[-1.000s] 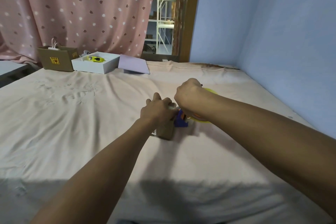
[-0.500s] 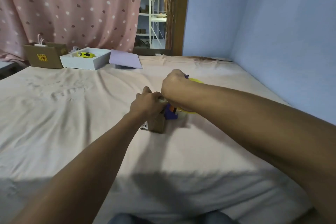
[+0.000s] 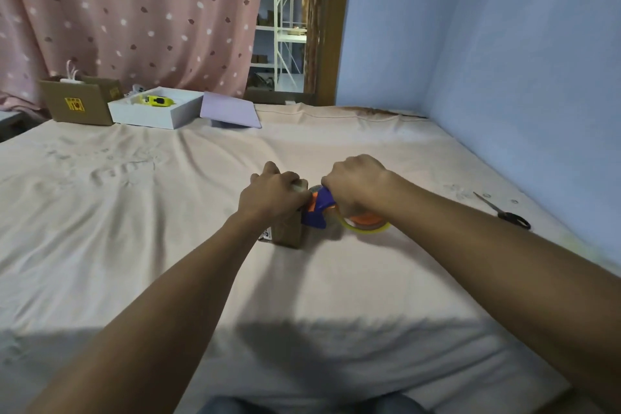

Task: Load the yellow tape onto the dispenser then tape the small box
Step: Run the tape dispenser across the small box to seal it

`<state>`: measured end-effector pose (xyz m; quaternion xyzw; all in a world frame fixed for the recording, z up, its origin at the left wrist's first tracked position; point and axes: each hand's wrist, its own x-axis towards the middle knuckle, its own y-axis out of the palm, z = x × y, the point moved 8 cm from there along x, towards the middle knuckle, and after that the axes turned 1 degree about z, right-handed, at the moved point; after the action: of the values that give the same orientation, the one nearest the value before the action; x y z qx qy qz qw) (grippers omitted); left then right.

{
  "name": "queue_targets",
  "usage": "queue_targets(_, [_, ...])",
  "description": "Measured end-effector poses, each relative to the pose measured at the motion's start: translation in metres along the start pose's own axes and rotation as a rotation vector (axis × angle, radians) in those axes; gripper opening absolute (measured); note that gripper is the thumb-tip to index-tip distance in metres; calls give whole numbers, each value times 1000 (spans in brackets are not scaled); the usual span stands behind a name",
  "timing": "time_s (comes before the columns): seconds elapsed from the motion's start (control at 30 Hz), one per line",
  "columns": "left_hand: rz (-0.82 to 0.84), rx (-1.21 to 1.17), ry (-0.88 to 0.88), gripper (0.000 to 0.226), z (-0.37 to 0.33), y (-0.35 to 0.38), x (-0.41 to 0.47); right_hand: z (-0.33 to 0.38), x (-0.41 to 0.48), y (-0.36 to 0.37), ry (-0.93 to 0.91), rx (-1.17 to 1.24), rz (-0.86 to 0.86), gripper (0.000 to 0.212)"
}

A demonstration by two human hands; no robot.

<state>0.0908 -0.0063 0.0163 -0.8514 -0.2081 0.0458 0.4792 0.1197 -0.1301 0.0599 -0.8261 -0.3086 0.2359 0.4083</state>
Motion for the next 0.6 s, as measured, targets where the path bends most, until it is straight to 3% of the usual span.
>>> queue_targets(0.33, [10, 13, 32, 42, 1, -2, 0, -10, -12, 62, 120, 393, -141, 37])
queue_targets(0.47, [1, 9, 29, 41, -1, -1, -2, -10, -10, 62, 108, 399, -98, 35])
queue_targets(0.6, [34, 0, 41, 42, 2, -1, 1, -2, -10, 61, -13, 172, -71, 31])
